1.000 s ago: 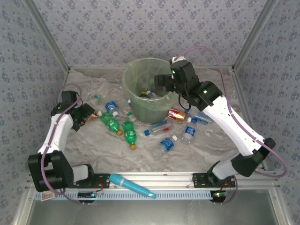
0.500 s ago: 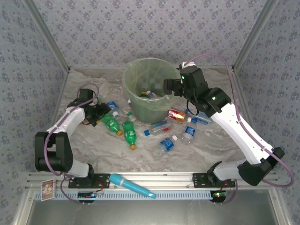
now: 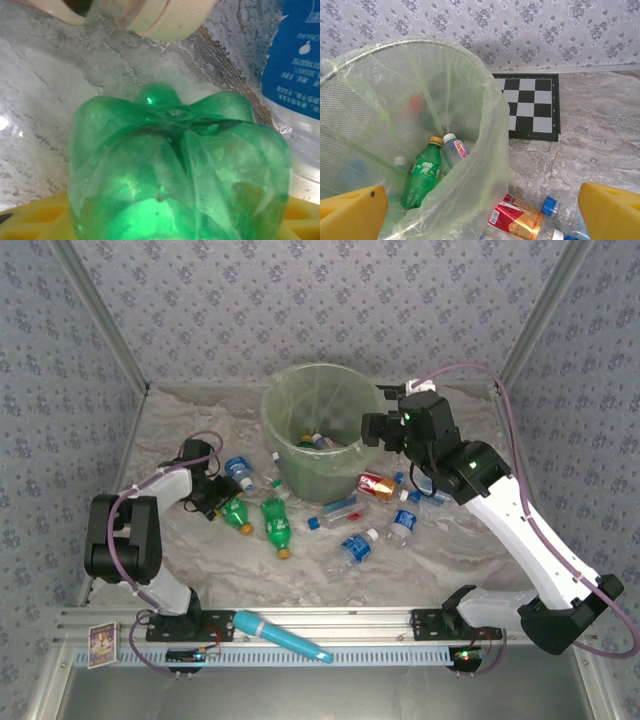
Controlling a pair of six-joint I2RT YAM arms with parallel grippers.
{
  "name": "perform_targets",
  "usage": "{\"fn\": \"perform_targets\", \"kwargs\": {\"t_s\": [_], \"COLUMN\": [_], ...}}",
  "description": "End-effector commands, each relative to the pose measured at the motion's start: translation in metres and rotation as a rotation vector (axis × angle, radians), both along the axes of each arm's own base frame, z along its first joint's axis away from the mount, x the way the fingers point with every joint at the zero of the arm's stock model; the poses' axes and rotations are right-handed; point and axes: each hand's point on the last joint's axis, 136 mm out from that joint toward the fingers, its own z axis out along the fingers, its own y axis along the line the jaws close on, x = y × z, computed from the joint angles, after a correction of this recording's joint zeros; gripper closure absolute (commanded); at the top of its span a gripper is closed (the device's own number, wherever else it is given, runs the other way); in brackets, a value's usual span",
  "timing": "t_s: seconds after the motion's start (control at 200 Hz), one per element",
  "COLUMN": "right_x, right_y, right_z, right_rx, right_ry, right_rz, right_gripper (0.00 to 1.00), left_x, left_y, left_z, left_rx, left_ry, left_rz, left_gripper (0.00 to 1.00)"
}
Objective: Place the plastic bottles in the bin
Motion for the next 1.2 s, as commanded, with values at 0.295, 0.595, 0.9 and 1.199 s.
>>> {"fn": "perform_targets", "kwargs": {"t_s": [0.295,0.595,0.9,1.199], "right_x": [0.013,0.030,0.023,-0.007], "right_y": [0.002,0.029,0.032,-0.002], "right_z": [0.018,0.031,0.039,0.041], "right_rx": [0.038,0.080,0.076,0.081], "right_ry": [-0.076,-0.123,-0.152,-0.193], "right_rz": [-0.024,0.047,0.090,0.031], "right_gripper": [0.00,0.00,0.00,0.00], "left_x": [-0.004,-0.011,-0.002,0.025], "left_y": [0.001,-0.003,-0.023,-0.099], "left_z": [0.064,0.185,0.302,0.369], "left_rx": [0.007,-0.014,-0.043,-0.074], "left_ry": [-0.158,-0.523,-0.830,-0.944], "left_rz": [-0.027,-0.082,-0.137,-0.339], "left_gripper": [0.47,0.49,0.49,0.49]}}
